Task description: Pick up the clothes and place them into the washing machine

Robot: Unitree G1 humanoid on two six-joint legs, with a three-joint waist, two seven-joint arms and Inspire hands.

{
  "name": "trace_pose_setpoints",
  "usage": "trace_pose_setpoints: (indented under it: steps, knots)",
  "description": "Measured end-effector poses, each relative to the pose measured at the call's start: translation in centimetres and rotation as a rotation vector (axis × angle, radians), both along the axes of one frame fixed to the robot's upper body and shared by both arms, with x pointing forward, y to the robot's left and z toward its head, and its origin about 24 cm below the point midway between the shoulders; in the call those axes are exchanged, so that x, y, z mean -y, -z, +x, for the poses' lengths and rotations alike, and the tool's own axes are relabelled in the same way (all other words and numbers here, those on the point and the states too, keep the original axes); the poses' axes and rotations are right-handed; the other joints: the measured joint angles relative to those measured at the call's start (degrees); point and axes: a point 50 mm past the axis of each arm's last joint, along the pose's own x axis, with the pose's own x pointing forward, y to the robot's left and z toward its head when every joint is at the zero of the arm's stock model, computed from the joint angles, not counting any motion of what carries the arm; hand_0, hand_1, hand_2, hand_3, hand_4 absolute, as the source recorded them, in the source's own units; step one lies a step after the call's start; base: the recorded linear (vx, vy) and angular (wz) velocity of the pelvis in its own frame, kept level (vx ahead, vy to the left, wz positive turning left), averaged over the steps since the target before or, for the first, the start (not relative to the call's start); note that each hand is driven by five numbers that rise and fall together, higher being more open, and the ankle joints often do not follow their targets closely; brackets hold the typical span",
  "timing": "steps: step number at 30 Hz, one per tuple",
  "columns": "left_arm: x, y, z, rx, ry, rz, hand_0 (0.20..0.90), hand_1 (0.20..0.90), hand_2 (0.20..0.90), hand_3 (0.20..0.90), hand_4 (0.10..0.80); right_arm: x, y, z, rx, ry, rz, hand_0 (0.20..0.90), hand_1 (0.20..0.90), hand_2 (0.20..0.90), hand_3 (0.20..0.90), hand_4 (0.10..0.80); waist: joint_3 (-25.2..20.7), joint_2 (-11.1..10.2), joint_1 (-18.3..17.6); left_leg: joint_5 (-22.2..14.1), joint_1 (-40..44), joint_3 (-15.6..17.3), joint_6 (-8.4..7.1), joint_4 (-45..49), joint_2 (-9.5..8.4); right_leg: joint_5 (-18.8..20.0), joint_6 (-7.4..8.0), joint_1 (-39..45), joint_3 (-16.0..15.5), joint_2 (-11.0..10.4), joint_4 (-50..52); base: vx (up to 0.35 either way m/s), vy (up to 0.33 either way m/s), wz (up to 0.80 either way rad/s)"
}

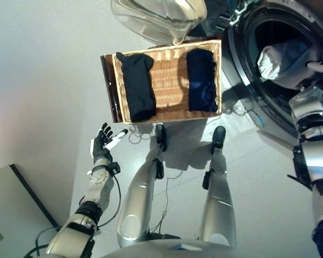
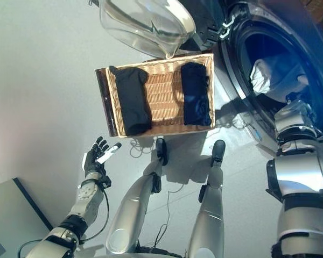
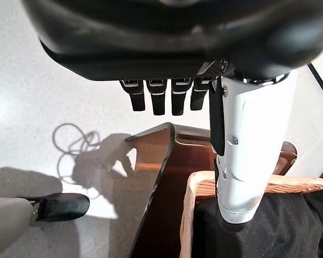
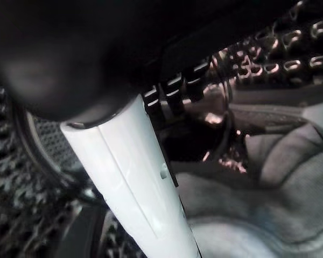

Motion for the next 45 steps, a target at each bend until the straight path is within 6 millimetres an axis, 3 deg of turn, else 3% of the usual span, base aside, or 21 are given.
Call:
trace_pose_setpoints:
  steps: [4,8,11,16,17,22,24,28,35,45]
  knots:
    - [0.0,0.0,0.0,-0.002,-0.002,0.009,0.9,0.9,0.9,0.9,0.8,-1.4,1.8,0.6,-0.049,-0.043,-0.027,0.9,0.9,0.9,0.9,0.8,-0.25,-1.16,-0.11,-0.02,0.51,0.02,-0.14,0.12,0.04,-0.12,-0.19,0.59,-0.16,0.17,0.0,0.0,0.0,0.0]
    - [-0.2,0.3,-0.2,-0.016,-0.009,0.018,0.9,0.9,0.9,0.9,0.8,-2.1,2.0,1.0,-0.05,-0.072,-0.037,0.9,0.9,0.9,0.9,0.8,-0.09,-1.59,-0.17,0.0,0.45,-0.01,-0.4,0.14,0.24,-0.21,-0.33,0.58,-0.22,0.52,0.0,0.005,0.003,-0.02]
    - [-1.1,0.7,-0.6,-0.041,-0.059,0.025,0.9,0.9,0.9,0.9,0.8,-4.1,3.0,1.7,-0.058,-0.15,-0.067,0.9,0.9,0.9,0.9,0.8,-0.22,-2.69,-0.91,-0.06,0.73,-0.08,-0.83,0.13,0.67,-0.4,-0.63,0.67,-0.2,1.01,-0.01,0.005,0.001,-0.07]
    - [-1.5,0.8,-0.7,-0.051,-0.085,0.035,0.9,0.9,0.9,0.9,0.8,-6.8,6.1,2.2,-0.108,-0.251,-0.062,0.9,0.9,0.9,0.9,0.8,-1.28,-5.21,-1.37,-0.28,1.1,-0.02,-1.21,0.0,1.23,-0.6,-1.12,0.85,-0.2,1.57,0.0,0.007,-0.006,-0.04]
    - [-1.4,0.9,-0.7,-0.053,-0.079,0.038,0.9,0.9,0.9,0.9,0.8,-8.3,7.4,2.3,-0.102,-0.281,-0.054,0.9,0.9,0.9,0.9,0.8,-1.64,-5.9,-1.44,-0.28,1.2,-0.03,-1.28,-0.1,1.29,-0.69,-1.26,0.89,-0.22,1.67,0.0,0.0,0.0,0.0]
    - [-1.5,1.1,-0.8,-0.069,-0.09,0.045,0.9,0.9,0.9,0.9,0.8,-12.5,12.2,1.7,-0.149,-0.398,-0.004,0.9,0.9,0.9,0.9,0.8,-2.88,-7.03,-1.17,-0.39,2.1,-0.07,-1.42,-0.13,1.17,-0.92,-1.58,2.0,-0.73,1.47,0.0,0.004,0.002,0.02]
    - [-1.5,1.3,-0.9,-0.077,-0.09,0.052,0.9,0.9,0.9,0.9,0.8,-13.5,13.4,1.4,-0.168,-0.432,0.011,0.9,0.9,0.9,0.9,0.8,-3.13,-7.4,-0.91,-0.36,1.95,-0.01,-1.58,0.02,1.04,-1.97,-3.01,2.0,-1.33,1.31,-0.05,0.0,0.0,0.0]
    - [-1.8,2.0,-1.6,-0.116,-0.108,0.071,0.9,0.9,0.9,0.9,0.8,-14.9,15.0,0.9,-0.21,-0.469,0.019,0.9,0.9,0.9,0.9,0.8,-3.25,-7.37,-0.91,-0.07,1.94,-0.11,-1.87,0.14,1.13,-2.49,-2.71,2.0,-1.46,1.31,-0.06,0.0,0.0,0.0]
    - [-2.1,3.0,-2.5,-0.168,-0.131,0.086,0.9,0.9,0.9,0.9,0.8,-15.6,16.5,0.3,-0.254,-0.487,0.033,0.9,0.9,0.9,0.9,0.8,-4.83,-7.35,-0.63,-0.09,1.85,-0.47,-1.83,-0.06,1.16,-2.08,-2.14,2.0,-1.57,1.46,-0.14,0.0,0.002,0.0]
    - [-1.4,3.1,-2.4,-0.168,-0.12,0.078,0.9,0.9,0.9,0.9,0.8,-18.1,16.8,0.2,-0.23,-0.698,0.024,0.9,0.9,0.9,0.9,0.8,-6.14,-7.31,0.19,-0.24,2.35,-0.72,-1.89,-0.02,1.23,-2.17,-2.27,2.73,-1.79,1.53,-0.16,0.001,0.0,0.01]
